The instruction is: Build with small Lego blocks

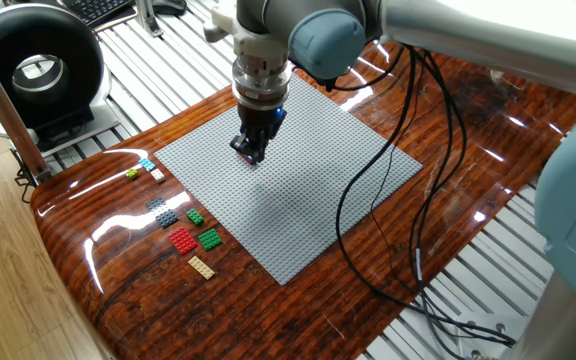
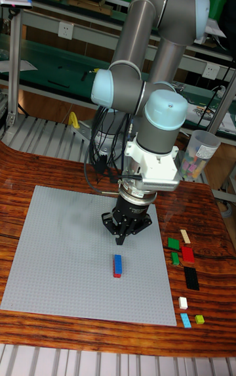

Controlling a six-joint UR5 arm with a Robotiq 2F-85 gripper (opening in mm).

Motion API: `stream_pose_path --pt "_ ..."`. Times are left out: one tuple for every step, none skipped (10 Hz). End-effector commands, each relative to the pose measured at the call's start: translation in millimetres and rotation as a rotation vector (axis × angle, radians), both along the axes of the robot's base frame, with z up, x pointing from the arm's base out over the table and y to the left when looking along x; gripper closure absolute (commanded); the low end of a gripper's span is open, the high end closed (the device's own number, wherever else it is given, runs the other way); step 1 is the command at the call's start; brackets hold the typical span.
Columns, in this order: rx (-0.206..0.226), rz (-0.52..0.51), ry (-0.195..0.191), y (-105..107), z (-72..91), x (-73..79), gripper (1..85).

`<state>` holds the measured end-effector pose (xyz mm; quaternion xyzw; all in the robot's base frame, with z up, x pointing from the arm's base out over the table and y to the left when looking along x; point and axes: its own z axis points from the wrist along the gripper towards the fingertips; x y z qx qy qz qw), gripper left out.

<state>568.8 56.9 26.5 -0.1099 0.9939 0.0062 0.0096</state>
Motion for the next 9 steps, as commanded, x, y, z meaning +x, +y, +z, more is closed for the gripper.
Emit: stream_pose_path --pt "0.007 0.017 0.009 -1.4 -4.4 1.1 84.3" --pt "0.001 0.017 0.008 -2.5 -6.3 2.9 84.3" --pt "-0.003 0.018 0.008 -3.5 -7.7 3.7 84.3" --pt "-0.011 0.021 0.011 -5.4 -9.1 3.7 84.3" --pt "-0.011 0.023 0.012 -5.2 -10.2 4.0 84.3" --pt "-0.01 0.025 0.012 -4.1 -10.1 5.0 84.3" --pt "-0.008 0.025 0.017 -3.1 -8.9 4.9 84.3" --pt "-0.006 0.023 0.02 -2.3 -7.1 4.6 84.3" --pt "0.009 0.014 0.015 0.5 -6.9 4.1 84.3"
